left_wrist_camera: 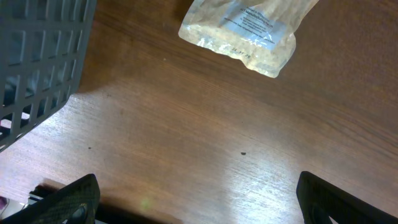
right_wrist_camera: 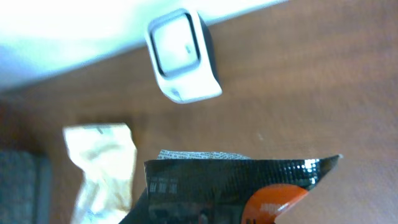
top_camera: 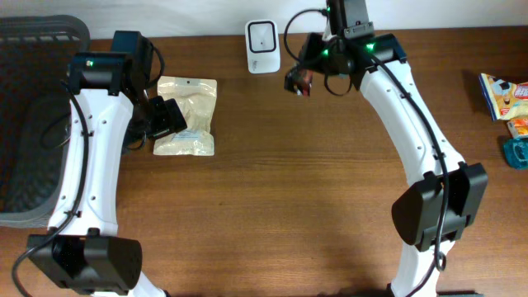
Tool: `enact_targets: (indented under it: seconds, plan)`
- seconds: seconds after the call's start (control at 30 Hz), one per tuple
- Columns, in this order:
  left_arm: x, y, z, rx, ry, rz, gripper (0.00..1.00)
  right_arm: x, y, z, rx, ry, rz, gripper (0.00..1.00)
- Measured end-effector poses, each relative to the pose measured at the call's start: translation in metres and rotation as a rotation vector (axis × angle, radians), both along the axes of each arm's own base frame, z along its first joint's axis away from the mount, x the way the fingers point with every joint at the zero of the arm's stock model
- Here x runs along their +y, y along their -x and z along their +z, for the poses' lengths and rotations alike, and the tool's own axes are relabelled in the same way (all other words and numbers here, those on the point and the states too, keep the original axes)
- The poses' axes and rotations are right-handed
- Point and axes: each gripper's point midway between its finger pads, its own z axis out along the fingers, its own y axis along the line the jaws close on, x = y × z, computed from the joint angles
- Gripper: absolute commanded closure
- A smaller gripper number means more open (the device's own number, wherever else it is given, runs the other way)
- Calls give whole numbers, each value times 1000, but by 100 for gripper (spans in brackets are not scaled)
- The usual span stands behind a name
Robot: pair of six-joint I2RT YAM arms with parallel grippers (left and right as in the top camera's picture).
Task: Scan the item barcode
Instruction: 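Lift the snack packet up to the white scanner with the right gripper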
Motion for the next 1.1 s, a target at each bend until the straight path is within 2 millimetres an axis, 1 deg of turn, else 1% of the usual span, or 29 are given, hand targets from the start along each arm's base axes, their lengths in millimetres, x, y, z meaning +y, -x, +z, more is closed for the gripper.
enact_targets:
  seconds: [0.1,0.17,0.27,0.3,0.37,0.43,0.47,0.57,0.7,0.73,0.77,0.83,0.87,0.93,0.97,1.0,1.1]
  plan:
    - [0,0,0,0,0,0,1,6,-15,13,-56,-46,-15,95]
    - [0,0,0,0,0,0,1,13,-30,19,-82,-76,-13,95]
    - [0,1,0,2,0,0,1,21,-49,19,-98,-103,-10,96]
    - [0,0,0,-1,0,0,1,25,-59,17,-110,-115,-10,96]
    - [0,0,1,-1,0,0,1,31,-77,10,-138,-133,-6,96]
    - [0,1,1,-1,0,0,1,34,-88,1,-157,-143,-5,96]
    - [0,0,1,-2,0,0,1,36,-95,-7,-167,-146,-5,96]
    - [0,0,1,-3,0,0,1,42,-110,-45,-143,-161,-18,96]
    - [0,1,1,-3,0,0,1,51,-119,-79,-62,-283,-126,95]
    - [0,1,1,-3,0,0,1,55,-122,-82,-55,-322,-151,95]
    - [0,0,1,-3,0,0,1,61,-125,-83,-55,-364,-167,95]
    - [0,1,1,-3,0,0,1,75,-130,-79,-71,-439,-169,95]
    - [0,1,1,-3,0,0,1,82,-129,-79,-66,-468,-169,95]
    - [0,1,1,-3,0,0,1,99,-124,-78,-35,-520,-175,96]
    - [0,1,1,-3,0,0,1,100,-123,-78,-27,-532,-183,96]
    - [0,0,1,-3,0,0,1,110,-118,-79,-10,-542,-184,96]
    - [0,1,1,-3,0,0,1,116,-110,-90,46,-543,-246,96]
